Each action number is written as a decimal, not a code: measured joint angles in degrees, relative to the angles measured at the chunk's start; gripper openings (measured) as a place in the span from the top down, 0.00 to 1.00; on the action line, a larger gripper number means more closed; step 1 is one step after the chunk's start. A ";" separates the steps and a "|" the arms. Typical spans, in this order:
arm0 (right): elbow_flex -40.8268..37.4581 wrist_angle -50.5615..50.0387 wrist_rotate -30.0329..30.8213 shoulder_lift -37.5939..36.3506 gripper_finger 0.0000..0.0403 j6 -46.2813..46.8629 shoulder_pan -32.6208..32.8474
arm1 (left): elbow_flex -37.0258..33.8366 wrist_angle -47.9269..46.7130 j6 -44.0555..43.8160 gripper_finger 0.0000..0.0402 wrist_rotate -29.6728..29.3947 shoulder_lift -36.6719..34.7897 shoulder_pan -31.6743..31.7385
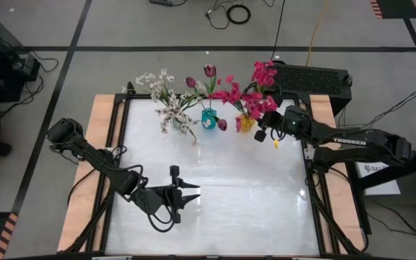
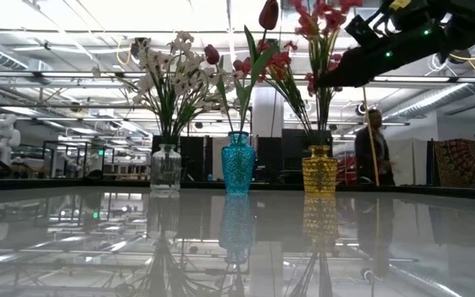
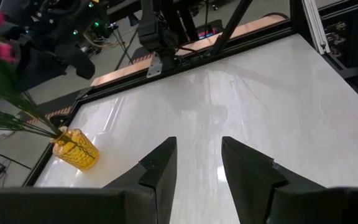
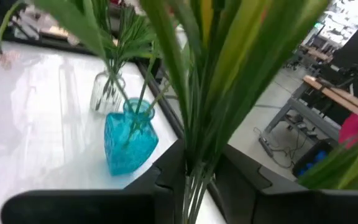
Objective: Sort flowers into vase by color
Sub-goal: Put the pink flowers into the yellow vase
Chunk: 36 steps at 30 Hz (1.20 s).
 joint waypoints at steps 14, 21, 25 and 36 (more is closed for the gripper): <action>0.00 -9.15 -0.04 -2.52 0.53 3.76 0.08 | 0.00 0.02 0.04 0.67 0.00 0.00 0.00; 0.00 -15.53 4.48 -6.03 0.31 7.66 0.14 | 0.00 0.04 0.15 0.67 0.09 -0.02 0.00; 0.00 -19.58 4.13 -8.92 0.21 10.30 0.16 | 0.00 0.21 0.15 0.67 0.13 -0.02 0.00; 0.00 -21.95 -3.24 -13.10 0.27 11.76 0.23 | 0.00 1.48 0.15 0.67 0.33 -0.02 0.00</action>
